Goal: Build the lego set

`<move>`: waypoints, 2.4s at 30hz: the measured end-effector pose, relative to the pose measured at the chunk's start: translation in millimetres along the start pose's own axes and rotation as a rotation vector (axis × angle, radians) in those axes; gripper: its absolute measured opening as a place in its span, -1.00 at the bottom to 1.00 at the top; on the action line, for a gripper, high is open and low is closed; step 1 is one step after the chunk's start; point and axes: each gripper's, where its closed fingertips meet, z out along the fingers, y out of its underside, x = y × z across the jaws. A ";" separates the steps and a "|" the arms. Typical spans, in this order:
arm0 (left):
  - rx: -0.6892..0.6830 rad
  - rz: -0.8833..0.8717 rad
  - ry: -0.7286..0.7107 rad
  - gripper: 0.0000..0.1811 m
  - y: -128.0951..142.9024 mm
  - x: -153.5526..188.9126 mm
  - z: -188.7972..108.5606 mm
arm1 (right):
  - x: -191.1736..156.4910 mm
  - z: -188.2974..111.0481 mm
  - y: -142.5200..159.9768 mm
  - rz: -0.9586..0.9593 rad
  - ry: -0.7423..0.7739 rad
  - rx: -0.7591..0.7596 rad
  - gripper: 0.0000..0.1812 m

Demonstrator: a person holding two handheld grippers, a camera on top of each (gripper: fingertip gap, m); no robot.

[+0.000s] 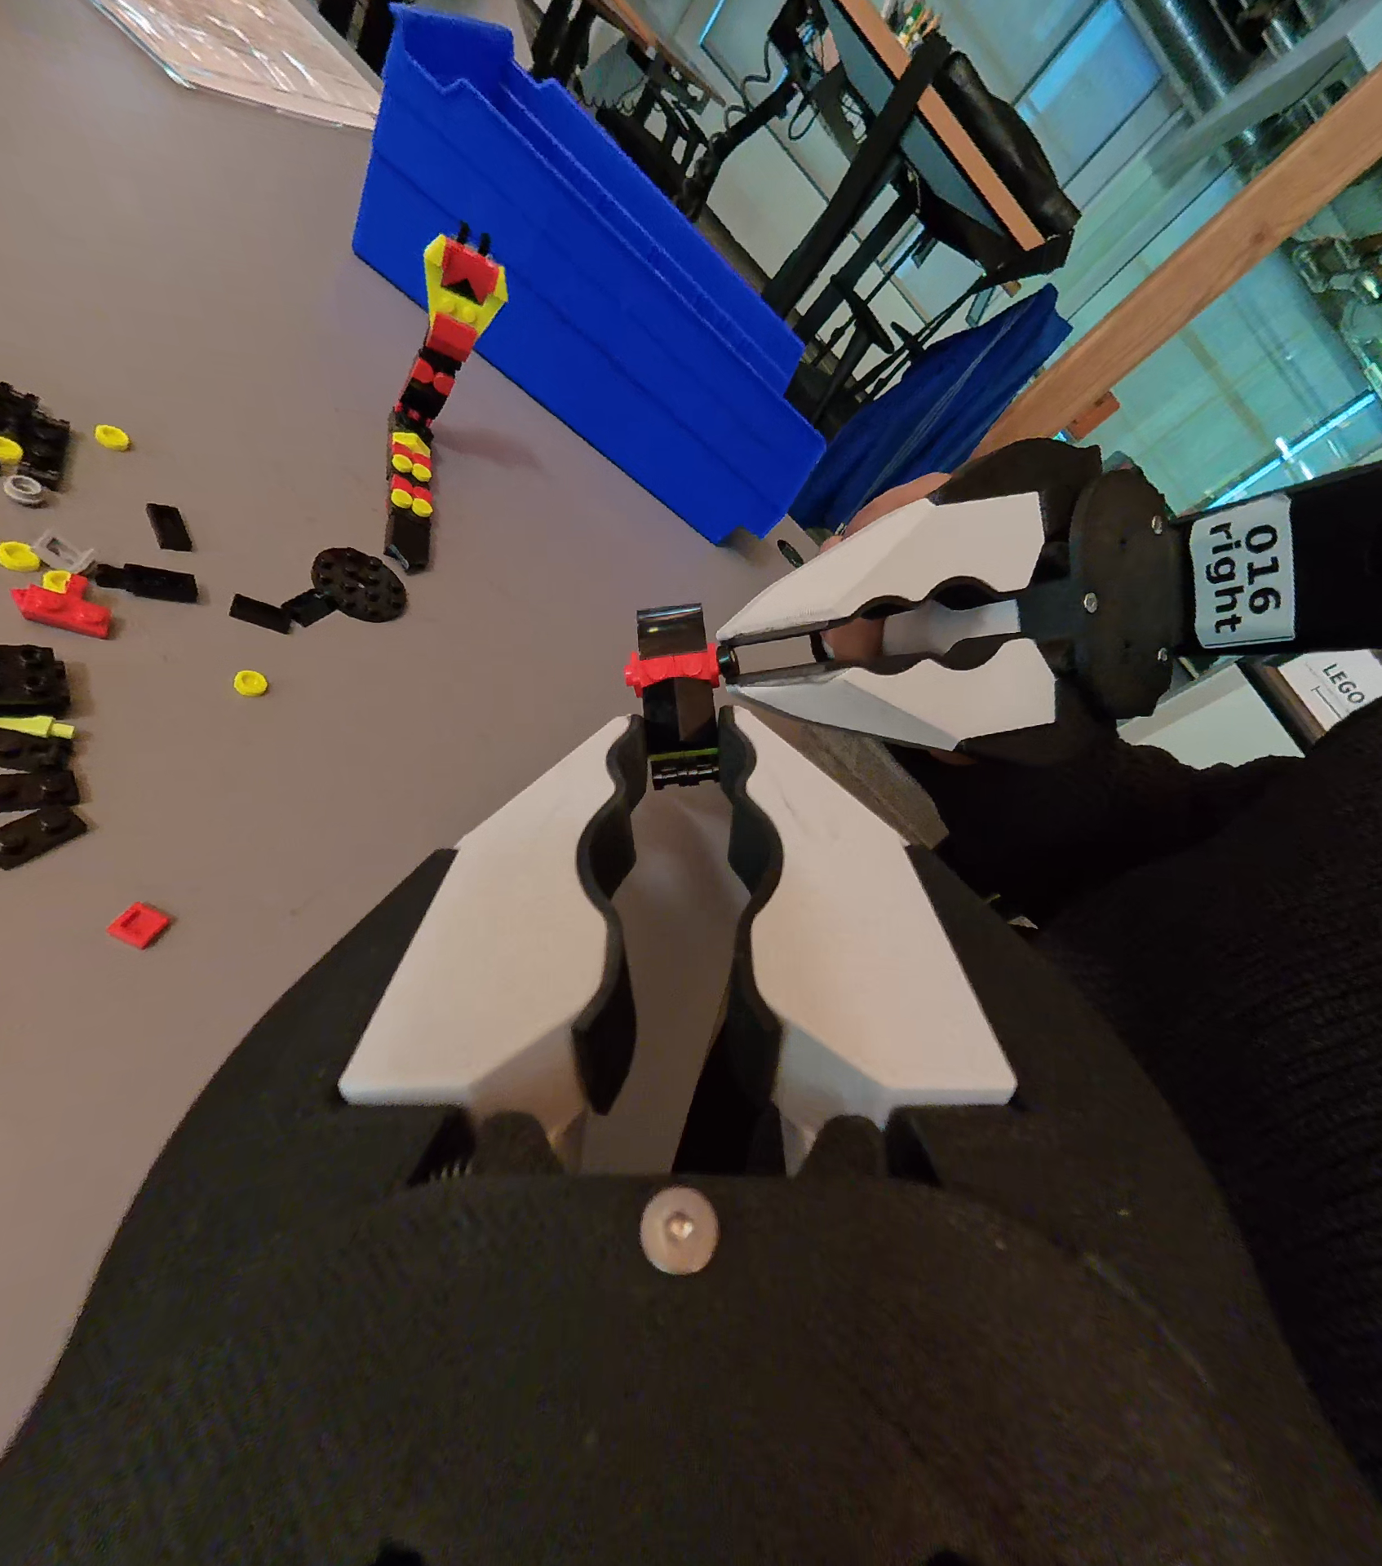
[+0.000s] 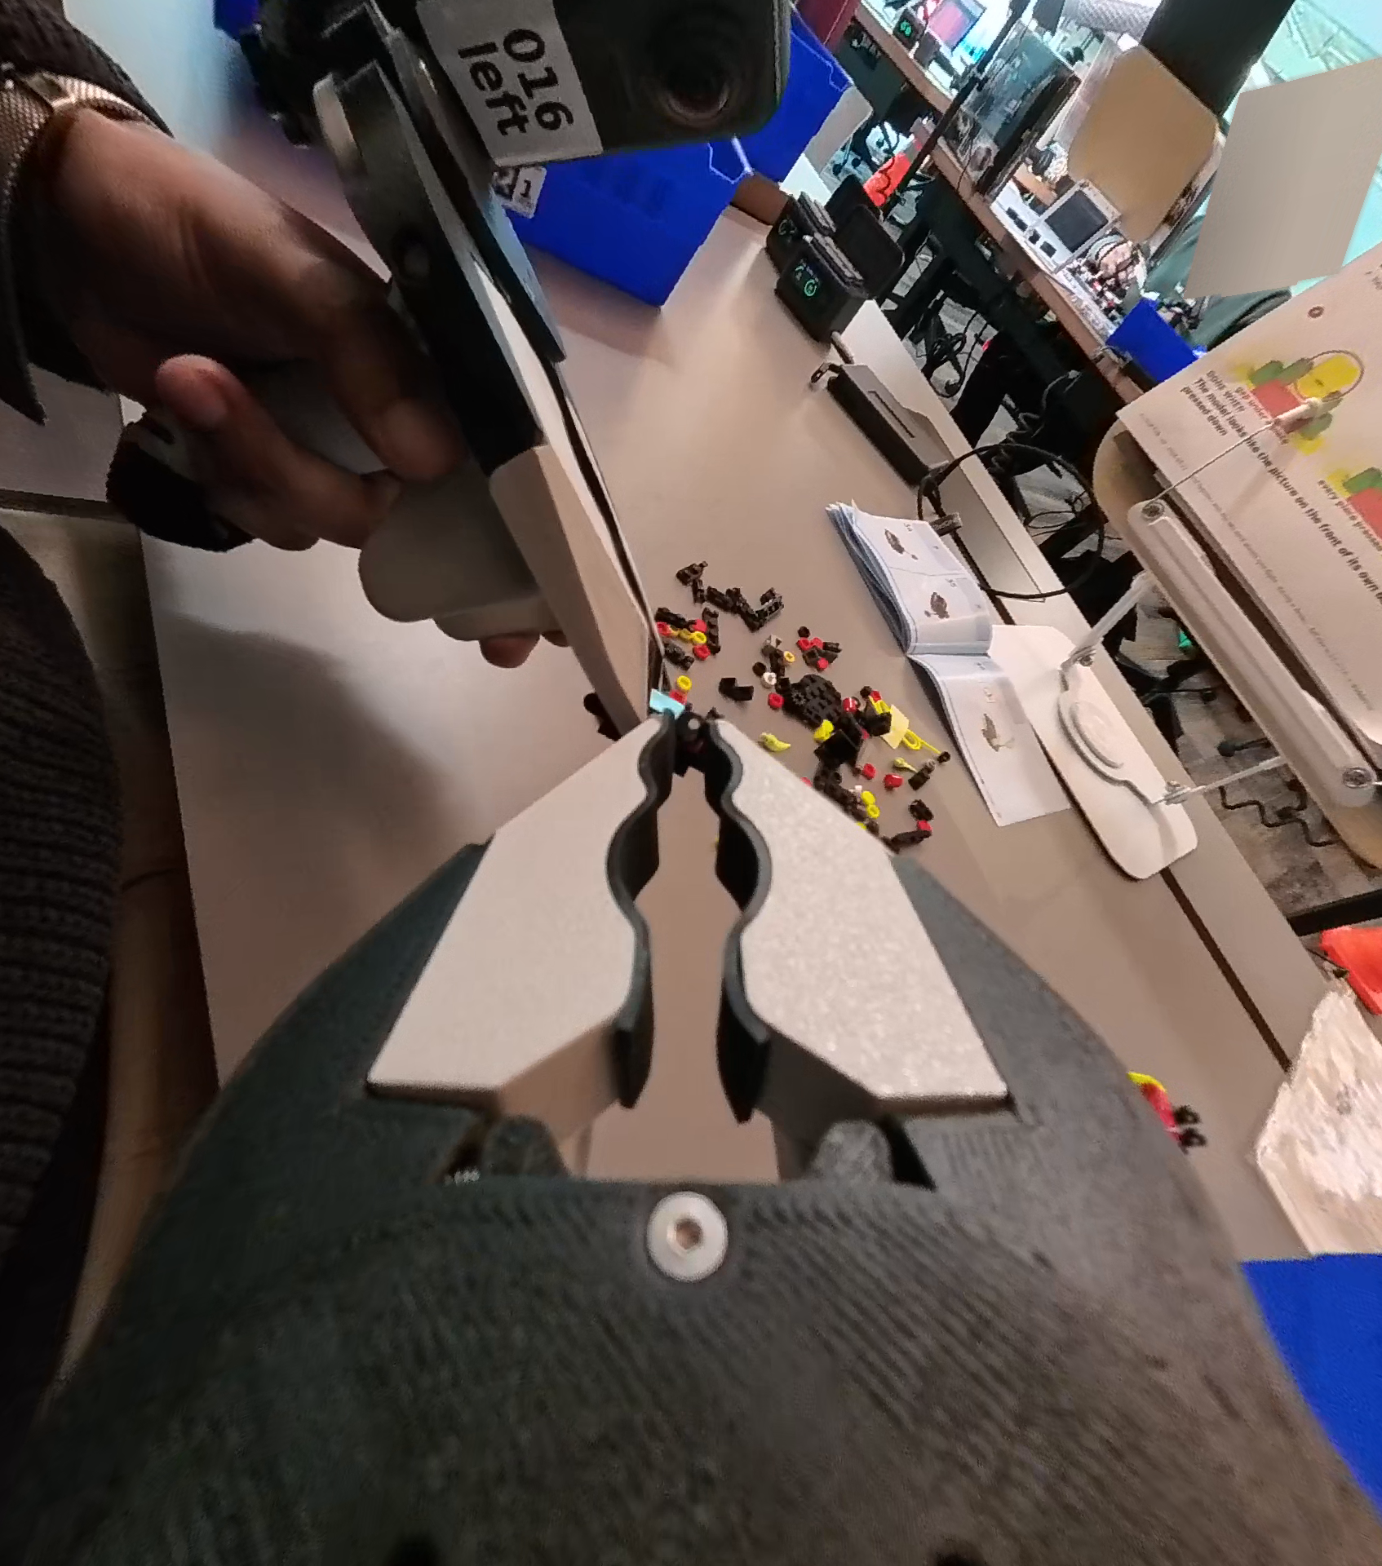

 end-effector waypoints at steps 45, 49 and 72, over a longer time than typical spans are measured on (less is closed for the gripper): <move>-0.326 0.295 0.065 -0.84 56.9 3.0 8.4 | -54.8 -16.9 27.4 0.439 -0.598 -0.019 -0.82; -0.347 0.303 0.085 -0.85 61.1 5.9 7.9 | -60.1 -18.7 28.6 0.439 -0.634 -0.026 -0.90; -0.349 0.244 0.100 -0.86 63.3 5.7 9.3 | -61.8 -19.0 33.7 0.418 -0.630 -0.065 -0.95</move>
